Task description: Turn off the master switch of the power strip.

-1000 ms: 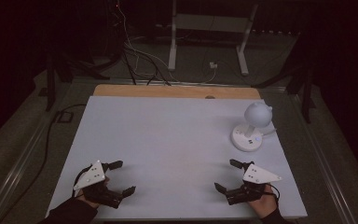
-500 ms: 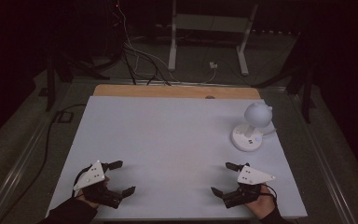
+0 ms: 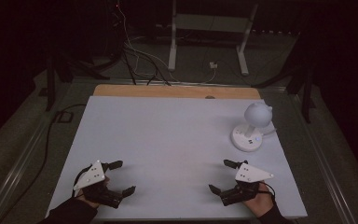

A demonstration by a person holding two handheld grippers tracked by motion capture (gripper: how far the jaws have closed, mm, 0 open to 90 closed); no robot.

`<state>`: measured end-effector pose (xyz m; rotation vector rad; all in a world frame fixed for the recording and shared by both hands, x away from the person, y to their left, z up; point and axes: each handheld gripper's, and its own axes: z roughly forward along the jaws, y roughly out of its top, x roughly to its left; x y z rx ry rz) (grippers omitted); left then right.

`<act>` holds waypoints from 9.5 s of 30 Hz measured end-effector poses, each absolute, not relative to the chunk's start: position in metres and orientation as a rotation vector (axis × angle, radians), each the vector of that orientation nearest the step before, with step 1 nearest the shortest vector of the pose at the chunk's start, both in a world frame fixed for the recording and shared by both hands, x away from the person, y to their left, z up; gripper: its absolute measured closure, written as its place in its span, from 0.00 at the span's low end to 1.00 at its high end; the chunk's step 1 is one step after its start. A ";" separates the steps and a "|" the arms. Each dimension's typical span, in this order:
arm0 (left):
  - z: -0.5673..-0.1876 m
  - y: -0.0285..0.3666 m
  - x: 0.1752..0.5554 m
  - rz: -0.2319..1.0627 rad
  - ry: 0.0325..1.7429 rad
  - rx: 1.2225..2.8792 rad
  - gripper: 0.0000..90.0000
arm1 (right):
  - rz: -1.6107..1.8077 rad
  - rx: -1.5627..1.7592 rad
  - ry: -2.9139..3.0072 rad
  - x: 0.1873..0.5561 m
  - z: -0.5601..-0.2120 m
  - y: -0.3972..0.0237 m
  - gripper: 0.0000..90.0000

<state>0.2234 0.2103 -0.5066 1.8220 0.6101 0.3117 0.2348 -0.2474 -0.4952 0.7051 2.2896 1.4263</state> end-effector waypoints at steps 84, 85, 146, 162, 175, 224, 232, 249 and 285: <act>-0.506 0.211 0.224 0.312 0.611 1.821 0.00 | 1.136 1.307 1.891 0.295 -0.493 -0.344 0.00; -0.507 0.211 0.224 0.311 0.613 1.820 0.00 | 1.127 1.317 1.873 0.296 -0.493 -0.344 0.00; -0.507 0.212 0.224 0.308 0.619 1.824 0.00 | 0.954 1.594 1.723 0.328 -0.487 -0.367 0.99; -0.507 0.212 0.224 0.306 0.622 1.824 0.00 | 0.937 1.580 1.704 0.339 -0.488 -0.359 1.00; -0.507 0.212 0.224 0.306 0.622 1.823 0.00 | 0.915 1.607 1.702 0.349 -0.499 -0.358 0.99; -0.507 0.212 0.222 0.306 0.611 1.825 0.00 | 0.798 1.560 1.753 0.357 -0.509 -0.346 1.00; -0.507 0.212 0.223 0.308 0.614 1.827 0.00 | 0.851 1.548 1.704 0.351 -0.502 -0.348 1.00; -0.507 0.212 0.223 0.310 0.619 1.832 0.00 | 0.916 1.588 1.629 0.338 -0.490 -0.360 0.85; -0.507 0.213 0.223 0.310 0.622 1.826 0.00 | 1.218 1.347 1.968 0.285 -0.465 -0.315 0.00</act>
